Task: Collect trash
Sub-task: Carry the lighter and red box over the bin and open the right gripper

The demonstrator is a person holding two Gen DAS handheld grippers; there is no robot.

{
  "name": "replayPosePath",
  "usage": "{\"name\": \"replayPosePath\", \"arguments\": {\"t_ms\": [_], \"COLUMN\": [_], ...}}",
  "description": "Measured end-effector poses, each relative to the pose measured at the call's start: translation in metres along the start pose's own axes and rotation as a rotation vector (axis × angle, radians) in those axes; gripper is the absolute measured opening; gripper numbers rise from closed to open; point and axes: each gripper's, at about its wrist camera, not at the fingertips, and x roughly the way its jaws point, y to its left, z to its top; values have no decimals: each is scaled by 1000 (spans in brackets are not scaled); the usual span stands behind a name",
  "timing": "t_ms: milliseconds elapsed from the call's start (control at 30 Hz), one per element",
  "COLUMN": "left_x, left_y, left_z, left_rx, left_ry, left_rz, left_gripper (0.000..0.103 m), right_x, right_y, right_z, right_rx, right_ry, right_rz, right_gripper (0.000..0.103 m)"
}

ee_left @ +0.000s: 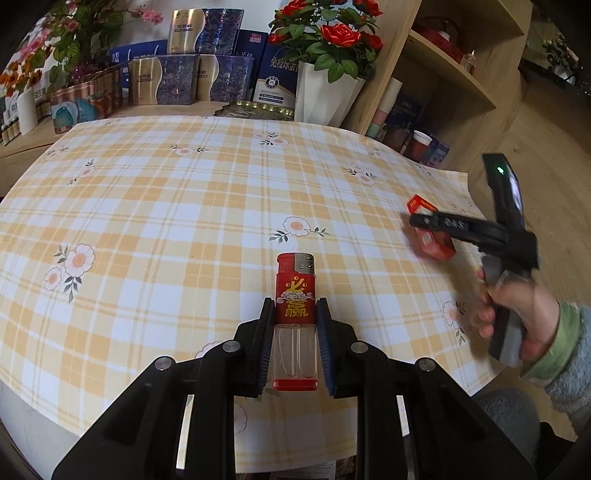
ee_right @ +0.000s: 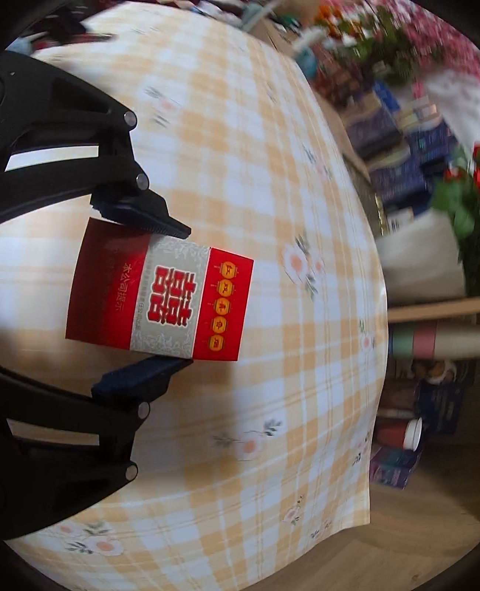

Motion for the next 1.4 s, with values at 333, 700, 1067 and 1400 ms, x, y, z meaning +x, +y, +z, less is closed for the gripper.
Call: {"name": "replayPosePath", "arguments": {"t_ms": [333, 700, 1067, 1400], "left_x": [-33, -84, -118, -114], "left_y": [-6, -23, -30, -27], "left_z": [-26, -65, -105, -127], "left_rx": [10, 46, 63, 53], "left_ry": [-8, -19, -22, 16], "left_rz": [-6, -19, -15, -13], "left_gripper": [22, 22, 22, 22], "right_x": [-74, -143, -147, -127], "right_y": [5, 33, 73, 72], "right_z": [-77, -160, -232, -256], "right_rx": [-41, -116, -215, -193], "right_ry": [-26, -62, 54, 167], "right_rz": [107, 196, 280, 308], "right_gripper": [61, 61, 61, 62]}}
